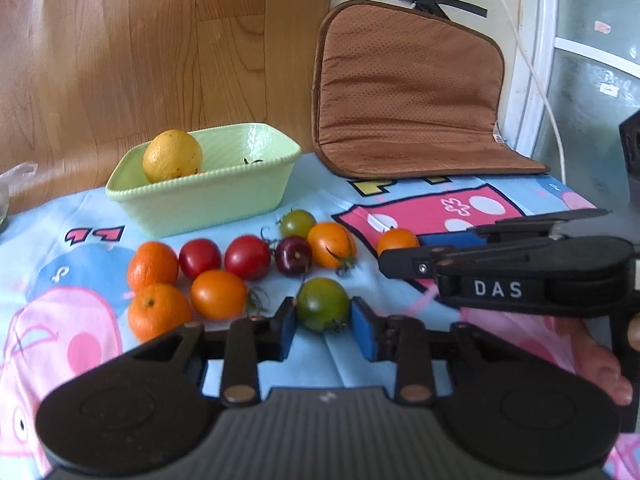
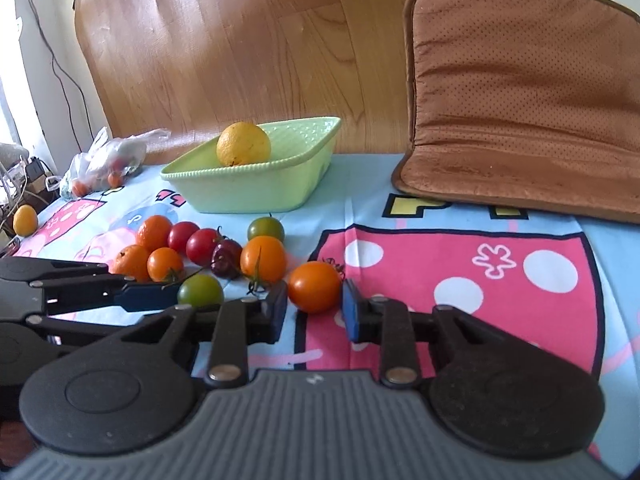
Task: Organize fruits
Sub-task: 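Grasp a green cherry tomato with the left gripper while the right gripper grasps an orange tomato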
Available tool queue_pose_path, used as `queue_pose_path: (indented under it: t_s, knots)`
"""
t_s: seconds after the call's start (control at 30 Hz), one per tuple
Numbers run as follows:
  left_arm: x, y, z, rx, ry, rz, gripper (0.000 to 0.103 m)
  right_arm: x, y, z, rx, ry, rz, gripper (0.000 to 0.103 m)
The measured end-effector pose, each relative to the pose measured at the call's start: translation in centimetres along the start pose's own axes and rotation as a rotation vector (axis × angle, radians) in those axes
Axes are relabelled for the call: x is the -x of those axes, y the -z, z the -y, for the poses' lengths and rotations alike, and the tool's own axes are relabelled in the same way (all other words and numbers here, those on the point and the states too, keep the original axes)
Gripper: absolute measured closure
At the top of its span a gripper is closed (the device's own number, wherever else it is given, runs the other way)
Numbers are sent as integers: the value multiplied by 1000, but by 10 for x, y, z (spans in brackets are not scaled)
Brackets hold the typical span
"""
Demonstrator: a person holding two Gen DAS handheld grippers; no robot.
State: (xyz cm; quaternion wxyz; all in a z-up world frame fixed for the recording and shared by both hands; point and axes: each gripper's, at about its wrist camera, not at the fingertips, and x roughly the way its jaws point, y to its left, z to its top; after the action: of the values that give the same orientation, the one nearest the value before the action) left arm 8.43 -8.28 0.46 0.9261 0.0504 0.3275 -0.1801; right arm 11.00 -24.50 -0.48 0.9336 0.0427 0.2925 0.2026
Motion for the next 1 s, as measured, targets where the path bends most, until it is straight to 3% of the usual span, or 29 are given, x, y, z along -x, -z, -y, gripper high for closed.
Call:
queue_pose_path:
  t_s: [0.53,1.0]
  knots:
    - [85,65,-20,7,-20,26,73,53,55,-83,178,-147,-9,71]
    - [87,69,-35,58,-12,53,65,52,65,-107,229,-54,11,69]
